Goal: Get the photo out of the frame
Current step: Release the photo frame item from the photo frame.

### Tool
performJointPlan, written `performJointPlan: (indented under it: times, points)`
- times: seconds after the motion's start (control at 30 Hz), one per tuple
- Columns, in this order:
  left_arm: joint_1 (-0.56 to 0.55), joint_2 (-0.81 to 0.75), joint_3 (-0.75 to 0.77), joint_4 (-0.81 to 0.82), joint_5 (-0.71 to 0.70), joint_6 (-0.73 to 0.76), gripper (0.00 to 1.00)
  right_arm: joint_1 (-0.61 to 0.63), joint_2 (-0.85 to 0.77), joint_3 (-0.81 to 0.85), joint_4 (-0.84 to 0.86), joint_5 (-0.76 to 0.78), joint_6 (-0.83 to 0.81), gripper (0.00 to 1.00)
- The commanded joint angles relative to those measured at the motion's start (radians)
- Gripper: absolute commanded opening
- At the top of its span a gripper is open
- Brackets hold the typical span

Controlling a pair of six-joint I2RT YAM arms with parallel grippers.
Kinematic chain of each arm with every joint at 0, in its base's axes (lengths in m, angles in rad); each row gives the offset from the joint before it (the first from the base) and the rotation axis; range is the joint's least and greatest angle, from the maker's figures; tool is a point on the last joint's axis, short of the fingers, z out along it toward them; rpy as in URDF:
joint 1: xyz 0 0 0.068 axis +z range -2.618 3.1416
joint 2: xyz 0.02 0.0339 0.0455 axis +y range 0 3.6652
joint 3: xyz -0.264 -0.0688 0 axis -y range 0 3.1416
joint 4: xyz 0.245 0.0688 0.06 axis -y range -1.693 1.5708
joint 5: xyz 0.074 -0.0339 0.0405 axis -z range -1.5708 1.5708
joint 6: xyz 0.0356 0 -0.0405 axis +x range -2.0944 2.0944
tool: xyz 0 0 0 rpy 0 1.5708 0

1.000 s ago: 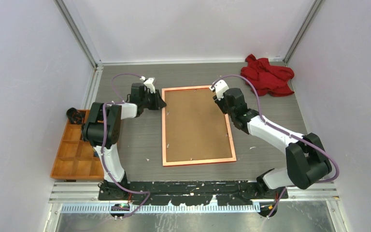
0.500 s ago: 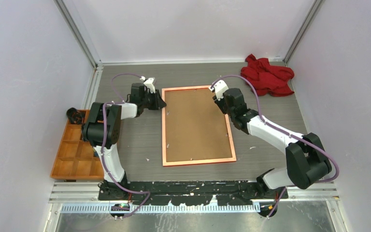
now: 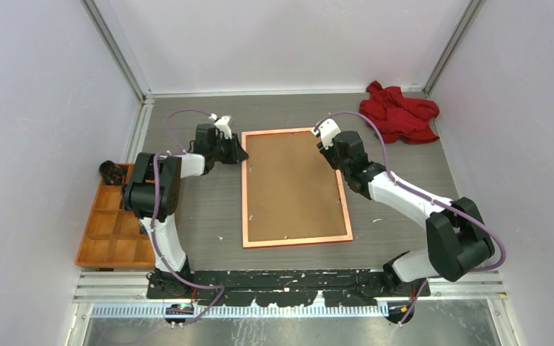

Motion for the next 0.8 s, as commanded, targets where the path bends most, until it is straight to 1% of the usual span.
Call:
performJointPlan:
  times: [0.0, 0.77]
  points:
    - [0.002, -0.025, -0.013, -0.017, 0.060, 0.030, 0.21, -0.006, 0.028, 0.023, 0.017, 0.053, -0.017, 0.01]
    - [0.002, -0.026, -0.014, -0.015, 0.061, 0.028, 0.21, -0.005, 0.048, 0.029, 0.014, 0.070, -0.023, 0.01]
